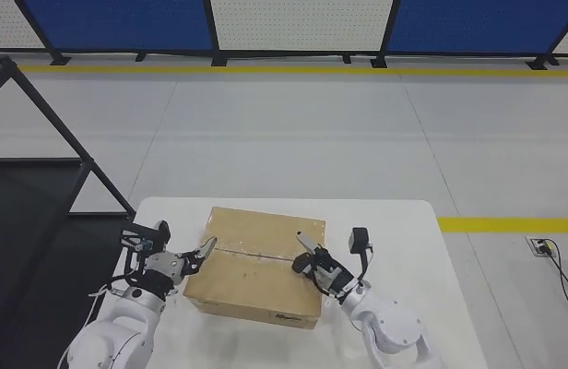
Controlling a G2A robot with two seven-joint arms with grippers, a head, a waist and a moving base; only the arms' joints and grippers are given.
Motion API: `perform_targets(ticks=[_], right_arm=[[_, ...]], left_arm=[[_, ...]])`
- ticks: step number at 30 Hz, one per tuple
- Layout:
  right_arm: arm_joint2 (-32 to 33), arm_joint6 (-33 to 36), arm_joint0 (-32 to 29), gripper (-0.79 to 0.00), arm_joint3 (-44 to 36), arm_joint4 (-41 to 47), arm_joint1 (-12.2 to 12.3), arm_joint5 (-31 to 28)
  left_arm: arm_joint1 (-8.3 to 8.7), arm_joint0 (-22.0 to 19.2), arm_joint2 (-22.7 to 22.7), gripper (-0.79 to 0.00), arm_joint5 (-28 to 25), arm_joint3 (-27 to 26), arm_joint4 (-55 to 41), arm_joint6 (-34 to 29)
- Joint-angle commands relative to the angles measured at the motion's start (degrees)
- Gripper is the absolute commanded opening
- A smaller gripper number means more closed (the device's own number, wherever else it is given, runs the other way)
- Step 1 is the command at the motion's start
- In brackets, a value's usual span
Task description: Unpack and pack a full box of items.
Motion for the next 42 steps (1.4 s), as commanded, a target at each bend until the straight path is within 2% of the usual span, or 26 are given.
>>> perform_targets(ticks=[1,7,10,13,21,23,28,29,31,32,34,36,42], right_arm=[[0.9,0.6,-0.9,0.0,-1.0,2.4,0.2,-1.4],[0.8,2.5,-0.8,0.0,-1.4,6.8,0.5,-5.8],[0.6,3.4,-0.2,0.0,-0.4,9.3,0.7,-6.9],[0.3,1.3,0.7,0.0,1.1,9.3,0.7,-6.7],[0.3,1.3,0.7,0.0,1.1,9.3,0.7,-6.7],[0.1,1.1,0.3,0.0,0.8,9.6,0.8,-6.9],[0.0,1.1,-0.3,0.0,0.2,11.6,1.0,-8.0],[0.1,1.1,-0.4,0.0,0.2,12.0,1.1,-8.2],[0.1,1.2,-0.5,0.0,0.3,12.3,1.3,-8.4],[0.2,1.2,-0.6,0.0,0.4,12.5,1.3,-8.4],[0.3,1.2,-0.6,0.0,0.5,13.0,1.5,-8.6],[0.3,1.2,-0.6,0.0,0.7,13.4,1.6,-8.7],[0.3,1.3,-0.8,0.0,1.0,14.2,2.0,-9.1]], left_arm=[[0.15,1.1,-0.5,0.0,-1.0,-1.4,0.9,0.0],[0.32,2.3,0.6,0.0,-3.7,-3.5,2.5,-0.7],[0.69,2.8,2.1,0.0,-10.5,-4.5,4.0,-2.4],[0.69,2.8,2.1,0.0,-10.5,-4.5,4.0,-2.4],[0.69,2.8,2.1,0.0,-10.5,-4.5,4.0,-2.4],[0.55,2.3,2.3,0.0,-8.6,-4.2,3.1,-2.5],[-0.29,-1.5,5.2,-0.018,0.0,-2.8,-1.1,-5.2],[-0.47,-2.4,5.8,-0.08,1.4,-2.3,-2.6,-6.2],[-0.69,-4.6,6.6,-0.376,3.2,-1.3,-4.2,-8.7],[-0.8,-5.6,7.1,-0.477,4.7,-0.6,-3.9,-9.9],[-1.23,-7.5,8.4,-0.785,7.3,0.7,-7.7,-11.8],[-1.52,-9.8,8.6,-0.785,8.6,1.8,-12.1,-14.0],[-1.52,-9.8,8.6,-0.785,8.6,1.8,-12.1,-14.0]])
